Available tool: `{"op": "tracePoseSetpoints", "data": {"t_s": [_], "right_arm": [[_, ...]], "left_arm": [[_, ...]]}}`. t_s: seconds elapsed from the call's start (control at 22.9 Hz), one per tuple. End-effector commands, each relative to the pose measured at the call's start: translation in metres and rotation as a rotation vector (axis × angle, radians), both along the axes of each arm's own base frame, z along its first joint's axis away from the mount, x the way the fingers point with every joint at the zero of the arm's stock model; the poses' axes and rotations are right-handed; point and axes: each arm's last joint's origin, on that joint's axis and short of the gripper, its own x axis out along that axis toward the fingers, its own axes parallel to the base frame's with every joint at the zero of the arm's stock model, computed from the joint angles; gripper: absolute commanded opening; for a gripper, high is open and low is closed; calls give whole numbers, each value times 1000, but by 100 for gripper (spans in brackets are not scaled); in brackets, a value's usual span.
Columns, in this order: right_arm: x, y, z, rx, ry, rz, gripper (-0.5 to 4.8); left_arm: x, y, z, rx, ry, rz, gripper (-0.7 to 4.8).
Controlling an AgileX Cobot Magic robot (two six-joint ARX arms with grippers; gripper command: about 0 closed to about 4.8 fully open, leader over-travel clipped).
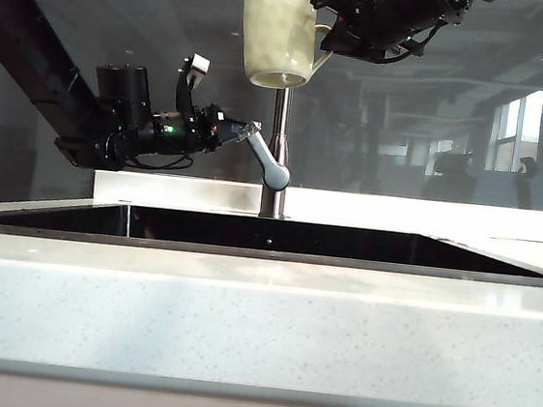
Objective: Pick up the mug next to the sink, go to the faucet to get some water, pour the water into the sink, and finally put the mug back to its place.
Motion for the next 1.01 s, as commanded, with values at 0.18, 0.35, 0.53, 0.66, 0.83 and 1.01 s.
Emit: {"op": "tracePoseSetpoints", "data": {"t_s": [0.18,0.35,0.53,0.66,0.83,1.01], "right_arm": [[-4,-1,18,43,-83,3,-7],[-4,-1,18,43,-83,3,-7],[-4,-1,18,43,-84,2,-7],[-4,-1,18,43,-84,2,-7],[-4,-1,18,43,-84,1,-7],[-4,-1,18,43,-84,2,-7]], "left_arm": [[0,8,0,34,34,-71,-6],[3,19,-1,38,60,-63,-6],[3,25,-1,43,59,-71,51],[3,23,-1,45,61,-80,184],[3,24,-1,45,61,-79,184],[3,24,-1,47,59,-82,184]]}}
